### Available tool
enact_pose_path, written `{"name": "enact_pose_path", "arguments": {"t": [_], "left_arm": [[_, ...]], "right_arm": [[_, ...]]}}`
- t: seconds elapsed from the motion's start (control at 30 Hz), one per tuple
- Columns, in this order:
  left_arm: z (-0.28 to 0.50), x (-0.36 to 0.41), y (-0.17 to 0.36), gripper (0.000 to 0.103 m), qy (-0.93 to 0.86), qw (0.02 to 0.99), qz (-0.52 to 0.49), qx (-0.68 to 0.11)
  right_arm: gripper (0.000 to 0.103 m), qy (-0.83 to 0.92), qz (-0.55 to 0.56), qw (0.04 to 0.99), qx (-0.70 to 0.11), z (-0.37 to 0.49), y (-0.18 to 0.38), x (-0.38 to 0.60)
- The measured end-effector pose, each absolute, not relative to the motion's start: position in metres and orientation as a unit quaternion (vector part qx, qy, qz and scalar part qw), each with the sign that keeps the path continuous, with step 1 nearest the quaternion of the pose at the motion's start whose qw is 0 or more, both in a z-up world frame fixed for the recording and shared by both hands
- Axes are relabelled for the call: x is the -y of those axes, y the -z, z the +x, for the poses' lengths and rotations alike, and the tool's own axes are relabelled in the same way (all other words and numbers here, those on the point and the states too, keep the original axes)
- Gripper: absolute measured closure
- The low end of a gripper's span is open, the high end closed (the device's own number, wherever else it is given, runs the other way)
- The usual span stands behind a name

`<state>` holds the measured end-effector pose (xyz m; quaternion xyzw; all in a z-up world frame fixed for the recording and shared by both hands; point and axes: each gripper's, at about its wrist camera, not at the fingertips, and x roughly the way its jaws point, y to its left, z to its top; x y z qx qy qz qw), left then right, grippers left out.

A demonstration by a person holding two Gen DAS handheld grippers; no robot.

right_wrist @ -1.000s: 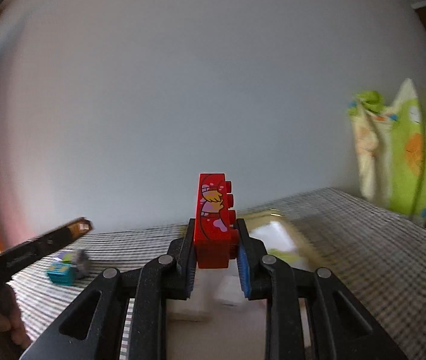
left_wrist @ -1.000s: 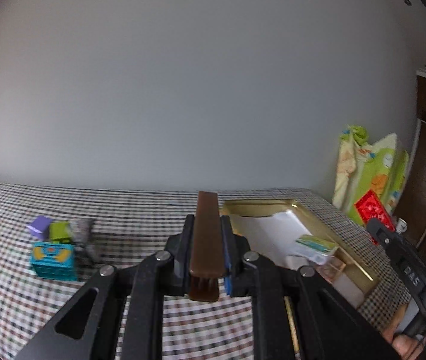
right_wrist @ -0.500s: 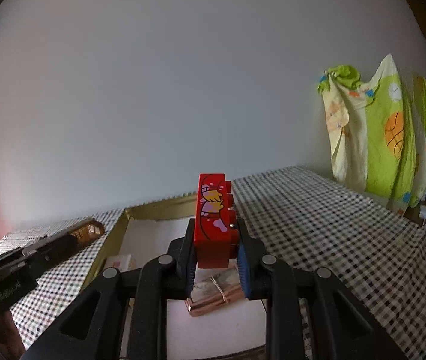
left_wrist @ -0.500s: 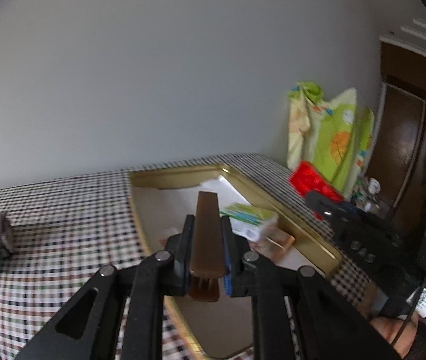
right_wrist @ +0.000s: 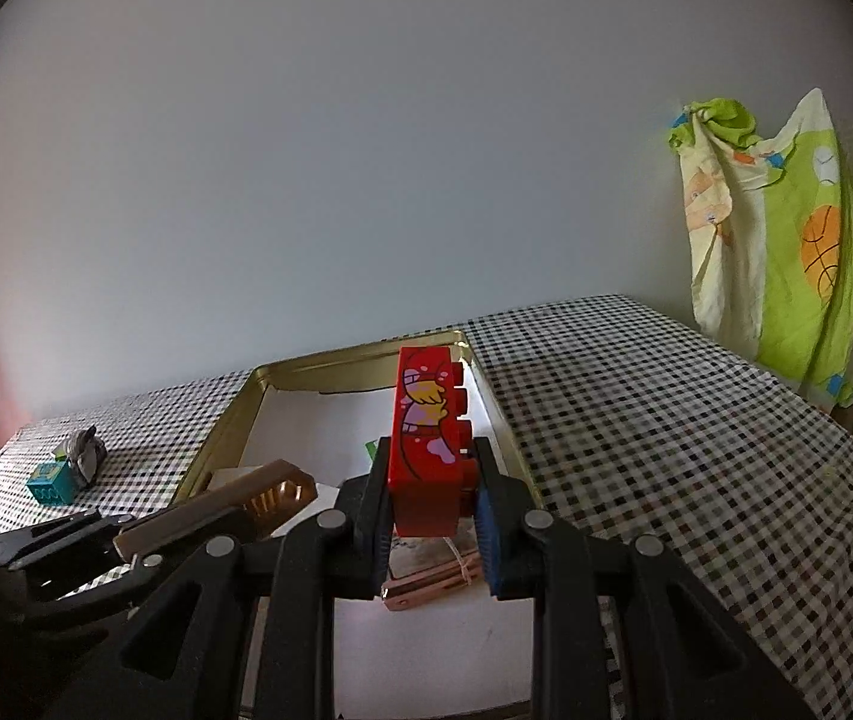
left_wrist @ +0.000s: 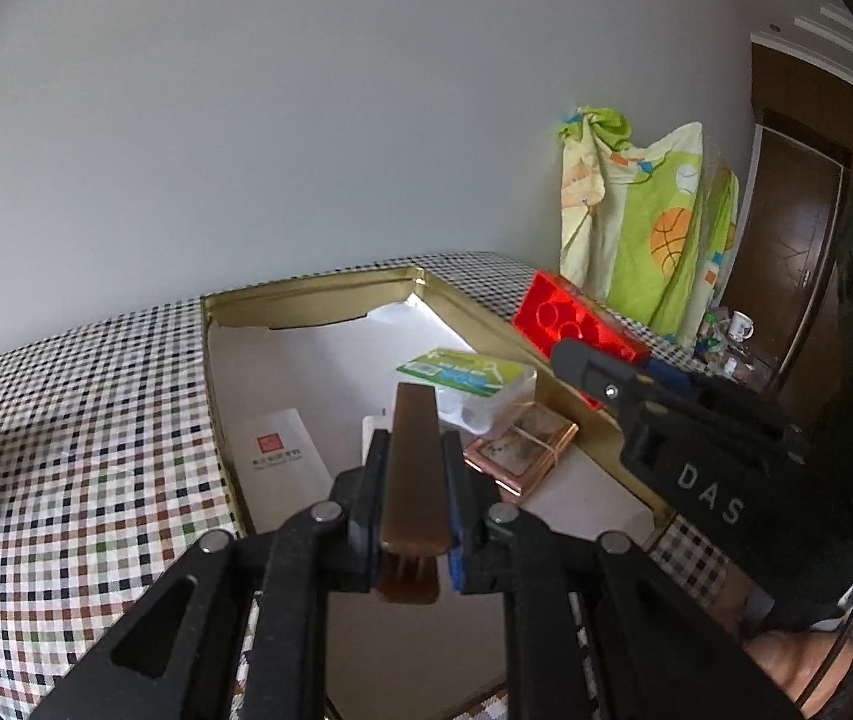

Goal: Organize rigid objects
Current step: 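Carry comb and red brick over the gold tray and open both tools, then withdraw both open tools from the tray back over the table items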

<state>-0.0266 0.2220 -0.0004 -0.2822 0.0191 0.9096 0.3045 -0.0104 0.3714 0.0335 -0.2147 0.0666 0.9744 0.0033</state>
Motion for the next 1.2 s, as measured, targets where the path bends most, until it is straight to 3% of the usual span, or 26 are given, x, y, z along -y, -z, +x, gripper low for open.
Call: {"name": "enact_pose_path", "arguments": {"t": [0.23, 0.27, 0.3, 0.33, 0.37, 0.4, 0.43, 1.0, 1.2], "left_arm": [[-0.029, -0.221, 0.003, 0.090, -0.910, 0.291, -0.294, -0.018], [-0.030, -0.221, 0.003, 0.085, -0.912, 0.284, -0.297, -0.019], [-0.030, -0.221, 0.004, 0.069, -0.912, 0.280, -0.298, -0.019], [-0.030, -0.220, 0.004, 0.056, -0.914, 0.276, -0.298, -0.018], [-0.029, -0.219, 0.004, 0.026, -0.915, 0.272, -0.297, -0.018], [-0.028, -0.217, 0.003, 0.006, -0.920, 0.263, -0.292, -0.016], [-0.025, -0.215, 0.001, 0.001, -0.924, 0.259, -0.282, -0.013], [-0.030, -0.188, -0.008, 0.001, -0.946, 0.202, -0.254, -0.017], [-0.034, -0.154, -0.007, 0.001, -0.959, 0.152, -0.238, -0.026]], "right_arm": [[0.077, -0.974, -0.217, -0.001, -0.059, -0.020, -0.036, -0.378], [0.077, -0.974, -0.217, 0.001, -0.058, -0.020, -0.036, -0.378], [0.074, -0.974, -0.217, 0.005, -0.058, -0.020, -0.036, -0.377], [0.059, -0.975, -0.216, 0.006, -0.058, -0.019, -0.036, -0.377], [0.048, -0.975, -0.212, 0.009, -0.060, -0.017, -0.036, -0.377], [0.029, -0.977, -0.203, 0.013, -0.065, -0.013, -0.036, -0.377], [0.024, -0.979, -0.190, 0.013, -0.072, -0.008, -0.038, -0.378], [0.023, -0.981, -0.145, 0.054, -0.120, 0.007, -0.042, -0.389], [0.023, -0.984, -0.126, 0.080, -0.096, 0.013, -0.047, -0.381]]}}
